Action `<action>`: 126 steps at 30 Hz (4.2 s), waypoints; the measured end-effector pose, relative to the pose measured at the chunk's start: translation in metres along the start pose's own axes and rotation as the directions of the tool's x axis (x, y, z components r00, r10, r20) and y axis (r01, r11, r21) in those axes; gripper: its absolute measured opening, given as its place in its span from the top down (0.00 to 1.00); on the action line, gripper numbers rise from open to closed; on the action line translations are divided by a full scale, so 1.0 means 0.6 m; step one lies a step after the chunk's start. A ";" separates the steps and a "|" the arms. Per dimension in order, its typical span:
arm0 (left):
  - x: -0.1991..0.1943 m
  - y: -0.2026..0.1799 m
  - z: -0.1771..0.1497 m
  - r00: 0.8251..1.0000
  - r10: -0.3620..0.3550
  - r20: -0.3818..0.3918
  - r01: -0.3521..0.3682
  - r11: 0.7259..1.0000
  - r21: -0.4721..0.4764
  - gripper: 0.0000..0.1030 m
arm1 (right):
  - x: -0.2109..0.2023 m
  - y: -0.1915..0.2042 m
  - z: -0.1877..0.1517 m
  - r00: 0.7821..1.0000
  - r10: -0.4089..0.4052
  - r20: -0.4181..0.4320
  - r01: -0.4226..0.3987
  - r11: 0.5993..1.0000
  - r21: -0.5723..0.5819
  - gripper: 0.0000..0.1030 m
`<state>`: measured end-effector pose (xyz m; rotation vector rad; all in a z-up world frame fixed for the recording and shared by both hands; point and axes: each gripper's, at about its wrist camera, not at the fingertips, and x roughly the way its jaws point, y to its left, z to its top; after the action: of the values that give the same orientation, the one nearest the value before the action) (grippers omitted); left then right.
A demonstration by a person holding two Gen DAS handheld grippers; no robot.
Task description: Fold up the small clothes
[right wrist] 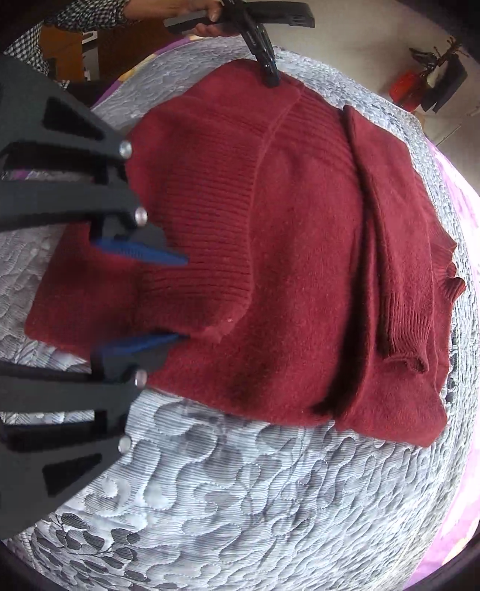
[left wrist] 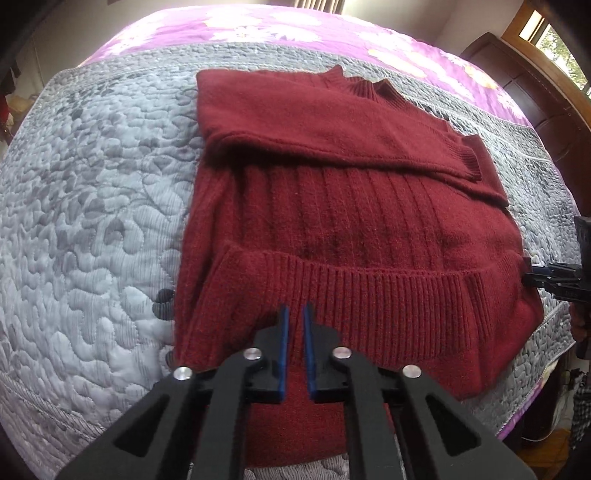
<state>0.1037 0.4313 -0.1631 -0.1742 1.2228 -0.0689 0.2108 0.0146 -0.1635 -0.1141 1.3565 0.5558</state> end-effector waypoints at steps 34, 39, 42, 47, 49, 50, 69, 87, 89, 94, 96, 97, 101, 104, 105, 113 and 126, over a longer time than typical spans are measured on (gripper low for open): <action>-0.050 0.010 0.008 0.992 0.022 0.126 -0.031 0.997 0.073 0.92 | -0.050 -0.051 -0.023 0.983 0.124 0.138 -0.137 0.986 0.092 0.95; -0.030 0.014 0.022 0.993 0.076 0.087 -0.088 0.986 0.143 0.43 | -0.046 -0.052 -0.024 0.982 0.127 0.139 -0.142 0.984 0.103 0.95; -0.007 0.016 0.027 0.994 0.097 0.056 -0.105 0.983 0.149 0.43 | -0.041 -0.049 -0.023 0.984 0.124 0.130 -0.137 0.985 0.102 0.95; 0.016 0.009 0.020 0.998 0.064 0.020 -0.066 0.984 0.164 0.73 | -0.033 -0.050 -0.021 0.985 0.125 0.122 -0.138 0.984 0.112 0.95; 0.017 0.013 0.019 0.997 0.075 0.025 -0.077 0.985 0.152 0.91 | -0.033 -0.049 -0.020 0.984 0.129 0.125 -0.143 0.983 0.112 0.95; 0.010 0.017 0.018 0.998 0.049 0.036 -0.053 0.990 0.131 0.92 | -0.034 -0.049 -0.021 0.983 0.133 0.129 -0.147 0.983 0.110 0.95; -0.122 0.060 0.029 0.932 -0.126 0.339 0.171 0.980 -0.106 0.94 | -0.098 -0.067 0.009 0.956 0.187 0.227 -0.218 0.969 0.119 0.95; -0.076 0.094 0.368 0.873 0.012 0.488 0.104 0.972 -0.209 0.94 | -0.144 -0.136 0.330 0.930 0.023 0.367 -0.091 0.981 0.169 0.96; -0.050 0.098 0.397 0.883 0.010 0.469 0.108 0.968 -0.226 0.94 | -0.118 -0.150 0.359 0.937 0.003 0.349 -0.072 0.980 0.187 0.96; 0.030 0.099 0.434 0.913 0.060 0.404 0.037 0.973 -0.226 0.94 | -0.033 -0.185 0.390 0.962 -0.028 0.271 -0.039 0.970 0.239 0.96; 0.064 0.101 0.435 0.928 0.080 0.364 0.004 0.975 -0.223 0.94 | -0.002 -0.198 0.390 0.970 -0.030 0.240 -0.034 0.965 0.260 0.96; 0.080 0.101 0.434 0.934 0.095 0.344 -0.018 0.976 -0.218 0.94 | 0.011 -0.205 0.389 0.973 -0.030 0.229 -0.034 0.962 0.270 0.96; 0.126 0.111 0.421 0.952 0.128 0.279 -0.073 0.977 -0.201 0.94 | 0.051 -0.225 0.383 0.980 -0.024 0.199 -0.039 0.952 0.303 0.95; 0.150 0.118 0.414 0.962 0.143 0.235 -0.096 0.975 -0.198 0.92 | 0.073 -0.230 0.382 0.984 -0.029 0.179 -0.030 0.947 0.319 0.92; 0.154 0.119 0.411 0.964 0.143 0.223 -0.098 0.974 -0.203 0.89 | 0.079 -0.231 0.381 0.984 -0.032 0.173 -0.026 0.946 0.324 0.92; 0.094 0.117 0.372 0.964 0.109 0.241 -0.056 0.975 -0.215 0.51 | 0.045 -0.217 0.347 0.979 -0.022 0.201 -0.040 0.953 0.299 0.66; 0.027 0.127 0.154 0.993 0.014 0.121 0.013 0.976 -0.216 0.47 | -0.019 -0.139 0.121 0.992 0.059 0.108 -0.072 0.989 0.130 0.59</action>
<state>0.1927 0.5130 -0.1609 -0.3632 1.1067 0.0749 0.3110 -0.0325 -0.1561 0.0679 1.2949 0.5175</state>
